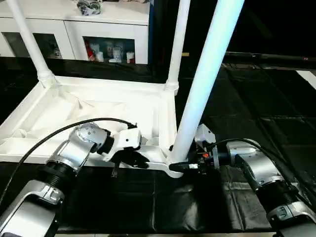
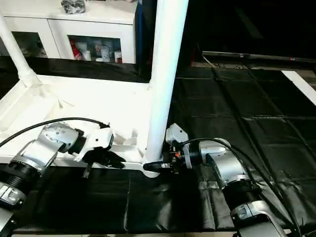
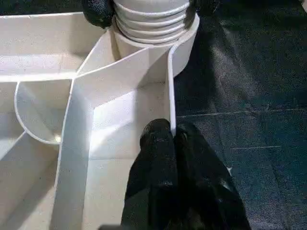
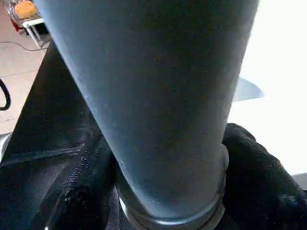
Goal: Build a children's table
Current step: Rotate leg to tighten
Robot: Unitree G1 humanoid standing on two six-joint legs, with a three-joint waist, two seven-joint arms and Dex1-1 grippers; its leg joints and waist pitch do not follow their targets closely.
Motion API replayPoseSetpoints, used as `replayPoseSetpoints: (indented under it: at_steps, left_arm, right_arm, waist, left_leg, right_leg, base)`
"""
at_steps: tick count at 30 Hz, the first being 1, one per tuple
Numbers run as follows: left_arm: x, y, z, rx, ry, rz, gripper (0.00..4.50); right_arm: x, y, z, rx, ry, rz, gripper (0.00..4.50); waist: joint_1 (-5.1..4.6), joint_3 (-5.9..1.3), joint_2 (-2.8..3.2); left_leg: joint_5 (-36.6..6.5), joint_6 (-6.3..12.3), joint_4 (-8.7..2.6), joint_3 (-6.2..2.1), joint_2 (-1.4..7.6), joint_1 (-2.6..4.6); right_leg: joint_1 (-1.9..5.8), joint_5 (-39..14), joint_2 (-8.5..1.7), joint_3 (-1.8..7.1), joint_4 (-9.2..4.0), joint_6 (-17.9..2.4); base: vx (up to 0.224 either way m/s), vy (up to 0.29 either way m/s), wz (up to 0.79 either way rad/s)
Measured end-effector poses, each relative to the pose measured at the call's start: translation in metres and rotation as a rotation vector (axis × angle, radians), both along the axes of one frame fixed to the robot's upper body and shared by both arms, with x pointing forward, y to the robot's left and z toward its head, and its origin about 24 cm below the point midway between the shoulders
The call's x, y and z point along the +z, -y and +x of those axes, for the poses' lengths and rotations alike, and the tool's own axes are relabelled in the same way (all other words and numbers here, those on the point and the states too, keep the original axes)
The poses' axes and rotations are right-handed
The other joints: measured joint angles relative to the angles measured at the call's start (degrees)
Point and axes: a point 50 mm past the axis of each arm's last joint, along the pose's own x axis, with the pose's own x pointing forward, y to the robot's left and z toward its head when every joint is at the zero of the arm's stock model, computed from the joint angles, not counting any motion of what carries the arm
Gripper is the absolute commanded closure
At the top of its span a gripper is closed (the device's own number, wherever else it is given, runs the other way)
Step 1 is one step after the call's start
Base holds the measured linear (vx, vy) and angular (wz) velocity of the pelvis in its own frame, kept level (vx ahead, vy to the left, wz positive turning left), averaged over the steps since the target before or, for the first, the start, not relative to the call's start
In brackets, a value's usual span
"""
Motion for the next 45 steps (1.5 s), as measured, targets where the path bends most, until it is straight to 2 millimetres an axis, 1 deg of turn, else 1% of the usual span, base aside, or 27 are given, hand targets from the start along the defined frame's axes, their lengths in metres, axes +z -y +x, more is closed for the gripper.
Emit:
replayPoseSetpoints:
  at_steps: [4, 7, 11, 12, 13, 14, 15, 16, 18, 21, 23, 26, 27, 28, 29, 32, 36, 38, 39, 40, 41, 42, 44, 45]
  left_arm:
    - [0.000, 0.000, 0.000, 0.006, -0.005, -0.001, 4.50]
    - [0.000, -0.001, 0.001, 0.033, -0.021, -0.010, 4.50]
    - [-0.003, 0.004, 0.006, 0.150, -0.037, -0.038, 4.50]
    - [-0.003, 0.006, 0.007, 0.187, -0.037, -0.048, 4.50]
    - [-0.004, 0.010, 0.010, 0.243, -0.033, -0.060, 4.50]
    - [-0.005, 0.013, 0.011, 0.284, -0.028, -0.064, 4.50]
    - [-0.005, 0.017, 0.013, 0.332, -0.026, -0.073, 4.50]
    - [-0.006, 0.023, 0.015, 0.382, -0.020, -0.082, 4.50]
    - [-0.007, 0.031, 0.016, 0.438, -0.026, -0.101, 4.50]
    - [-0.008, 0.045, 0.020, 0.597, -0.020, -0.137, 4.50]
    - [-0.007, 0.052, 0.021, 0.651, -0.013, -0.143, 4.50]
    - [-0.005, 0.057, 0.022, 0.696, -0.002, -0.149, 4.50]
    - [-0.004, 0.058, 0.022, 0.698, 0.003, -0.148, 4.50]
    - [-0.003, 0.058, 0.022, 0.697, 0.009, -0.148, 4.50]
    - [-0.003, 0.058, 0.022, 0.695, 0.013, -0.146, 4.50]
    - [-0.002, 0.057, 0.022, 0.690, 0.025, -0.139, 4.50]
    - [-0.002, 0.053, 0.021, 0.661, 0.028, -0.138, 4.50]
    - [-0.001, 0.048, 0.021, 0.628, 0.039, -0.136, 4.50]
    - [-0.001, 0.043, 0.021, 0.594, 0.046, -0.133, 4.50]
    - [0.000, 0.037, 0.020, 0.539, 0.048, -0.132, 4.50]
    - [0.000, 0.032, 0.019, 0.517, 0.049, -0.130, 4.50]
    - [0.000, 0.027, 0.019, 0.499, 0.055, -0.126, 4.50]
    - [0.002, 0.020, 0.017, 0.443, 0.054, -0.121, 4.50]
    - [0.003, 0.017, 0.016, 0.419, 0.054, -0.114, 4.50]
  right_arm:
    - [-0.001, 0.000, -0.001, -0.017, 0.000, 0.012, 1.78]
    - [-0.004, -0.002, -0.002, -0.052, -0.012, 0.034, 1.78]
    - [-0.008, -0.006, 0.000, -0.189, -0.007, 0.061, 1.78]
    - [-0.008, -0.006, 0.001, -0.235, -0.006, 0.063, 1.78]
    - [-0.009, -0.007, 0.005, -0.316, -0.008, 0.068, 1.78]
    - [-0.010, -0.008, 0.008, -0.381, -0.010, 0.071, 1.78]
    - [-0.010, -0.010, 0.012, -0.454, -0.012, 0.076, 1.78]
    - [-0.010, -0.011, 0.016, -0.537, -0.012, 0.075, 1.78]
    - [-0.010, -0.012, 0.022, -0.618, -0.016, 0.076, 1.78]
    - [-0.006, -0.023, 0.040, -0.792, -0.020, 0.061, 1.78]
    - [-0.004, -0.027, 0.046, -0.861, -0.016, 0.049, 1.78]
    - [0.000, -0.032, 0.052, -0.915, 0.001, 0.037, 1.78]
    - [0.000, -0.033, 0.052, -0.916, 0.008, 0.039, 1.78]
    - [0.001, -0.033, 0.052, -0.915, 0.019, 0.040, 1.22]
    - [0.001, -0.033, 0.052, -0.914, 0.025, 0.039, 1.08]
    - [0.001, -0.035, 0.052, -0.906, 0.023, 0.047, 0.99]
    - [0.000, -0.030, 0.046, -0.863, 0.019, 0.083, 0.55]
    - [0.000, -0.024, 0.041, -0.809, 0.034, 0.096, 0.37]
    - [-0.001, -0.018, 0.037, -0.757, 0.052, 0.092, 0.37]
    - [0.000, -0.009, 0.032, -0.688, 0.065, 0.083, 0.17]
    - [0.000, -0.006, 0.029, -0.642, 0.069, 0.080, 0.17]
    - [0.001, -0.001, 0.027, -0.604, 0.078, 0.075, 0.07]
    - [0.005, 0.003, 0.024, -0.519, 0.089, 0.075, 0.02]
    - [0.006, 0.005, 0.023, -0.485, 0.098, 0.070, 0.02]
  waist:
    - [-0.01, 0.00, 0.01]
    - [-0.12, 0.02, 0.14]
    - [-0.38, 0.05, 0.25]
    - [-0.45, 0.05, 0.25]
    - [-0.59, 0.05, 0.25]
    - [-0.74, 0.06, 0.26]
    - [-1.14, 0.06, 0.27]
    - [-1.75, 0.07, 0.28]
    - [-2.33, 0.06, 0.30]
    - [-3.33, 0.06, 0.44]
    - [-3.54, 0.05, 0.46]
    - [-3.68, 0.05, 0.48]
    - [-3.65, 0.06, 0.49]
    - [-3.62, 0.06, 0.50]
    - [-3.58, 0.06, 0.50]
    - [-3.63, 0.06, 0.49]
    - [-3.49, 0.07, 0.50]
    - [-3.42, 0.11, 0.54]
    - [-3.38, 0.12, 0.55]
    - [-3.30, 0.15, 0.56]
    - [-3.29, 0.15, 0.57]
    - [-3.29, 0.17, 0.58]
    - [-3.26, 0.18, 0.60]
    - [-3.03, 0.19, 0.60]
  left_leg:
    - [0.00, 0.00, -0.01, 0.00, 0.00, 0.01]
    - [0.00, 0.00, -0.01, -0.01, 0.00, 0.04]
    - [0.00, -0.01, -0.06, -0.04, -0.01, 0.11]
    - [0.01, -0.01, -0.04, -0.04, -0.01, 0.12]
    - [0.01, -0.01, -0.04, -0.05, -0.01, 0.13]
    - [0.01, -0.02, -0.04, -0.05, -0.01, 0.13]
    - [0.01, -0.02, -0.04, -0.05, -0.02, 0.14]
    - [0.01, -0.02, -0.03, -0.05, -0.02, 0.13]
    - [0.01, -0.02, -0.05, -0.05, -0.03, 0.14]
    - [0.02, -0.03, -0.09, -0.05, -0.03, 0.08]
    - [0.02, -0.03, -0.20, -0.04, -0.03, 0.05]
    - [0.01, -0.03, -0.24, -0.05, -0.01, -0.22]
    - [0.01, -0.02, -0.24, -0.04, -0.02, -0.22]
    - [-0.03, 0.04, -0.24, -0.02, -0.02, -0.25]
    - [-0.06, 0.08, -0.24, -0.02, -0.03, -0.29]
    - [-0.09, 0.13, -0.23, 0.01, -0.03, -0.31]
    - [-0.09, 0.12, -0.23, 0.04, -0.01, -0.30]
    - [-0.08, 0.12, -0.23, 0.03, -0.01, -0.31]
    - [-0.08, 0.12, -0.22, 0.03, -0.02, -0.31]
    - [-0.08, 0.12, -0.23, 0.02, -0.01, -0.32]
    - [-0.08, 0.12, -0.23, 0.02, -0.01, -0.33]
    - [-0.08, 0.12, -0.22, 0.02, 0.00, -0.32]
    - [-0.08, 0.11, -0.21, 0.04, 0.00, -0.33]
    - [-0.08, 0.12, -0.17, 0.03, 0.00, -0.36]
  right_leg:
    - [0.00, 0.00, 0.00, 0.00, 0.00, 0.00]
    - [0.01, 0.01, 0.00, 0.00, 0.02, -0.02]
    - [0.02, -0.03, 0.00, 0.00, -0.01, 0.08]
    - [0.01, -0.04, 0.00, 0.00, 0.01, 0.10]
    - [0.00, -0.04, 0.00, 0.00, 0.00, 0.11]
    - [0.00, -0.04, 0.00, 0.00, -0.02, 0.11]
    - [0.00, -0.04, 0.00, 0.01, -0.03, 0.11]
    - [-0.02, -0.04, 0.00, 0.02, -0.04, 0.11]
    - [-0.01, -0.03, 0.00, 0.02, -0.07, 0.11]
    - [-0.11, 0.12, 0.02, 0.01, -0.05, -0.13]
    - [-0.17, 0.10, 0.06, 0.01, -0.11, -0.12]
    - [-0.32, -0.06, 0.10, 0.01, -0.14, -0.05]
    - [-0.34, -0.12, 0.10, 0.02, -0.13, -0.06]
    - [-0.39, -0.17, 0.10, 0.01, -0.16, -0.07]
    - [-0.43, -0.19, 0.10, 0.01, -0.17, -0.10]
    - [-0.44, -0.21, 0.10, 0.01, -0.19, -0.12]
    - [-0.44, -0.22, 0.10, 0.00, -0.17, -0.11]
    - [-0.44, -0.22, 0.10, 0.00, -0.17, -0.11]
    - [-0.44, -0.22, 0.10, 0.00, -0.17, -0.11]
    - [-0.44, -0.22, 0.10, -0.01, -0.17, -0.11]
    - [-0.44, -0.22, 0.10, -0.02, -0.15, -0.10]
    - [-0.45, -0.22, 0.11, -0.03, -0.12, -0.10]
    - [-0.45, -0.22, 0.11, -0.04, -0.10, -0.11]
    - [-0.44, -0.22, 0.10, -0.05, -0.09, -0.11]
  base:
    - [0.000, 0.000, 0.00]
    - [0.000, 0.000, 0.00]
    - [0.000, 0.000, 0.00]
    - [0.000, 0.000, 0.00]
    - [0.000, 0.000, 0.00]
    - [0.000, 0.000, 0.00]
    - [0.000, 0.000, 0.00]
    - [0.000, 0.000, 0.00]
    - [0.000, 0.000, 0.00]
    - [0.000, 0.000, 0.00]
    - [0.000, 0.000, 0.00]
    - [0.000, 0.000, 0.00]
    - [0.000, 0.000, 0.00]
    - [0.000, 0.000, 0.00]
    - [0.000, 0.000, 0.00]
    - [0.000, 0.000, 0.00]
    - [0.000, 0.000, 0.00]
    - [0.000, 0.000, 0.00]
    - [0.000, 0.000, 0.00]
    - [0.000, 0.000, 0.00]
    - [0.000, 0.000, 0.00]
    - [0.000, 0.000, 0.00]
    - [0.000, 0.000, 0.00]
    - [0.000, 0.000, 0.00]
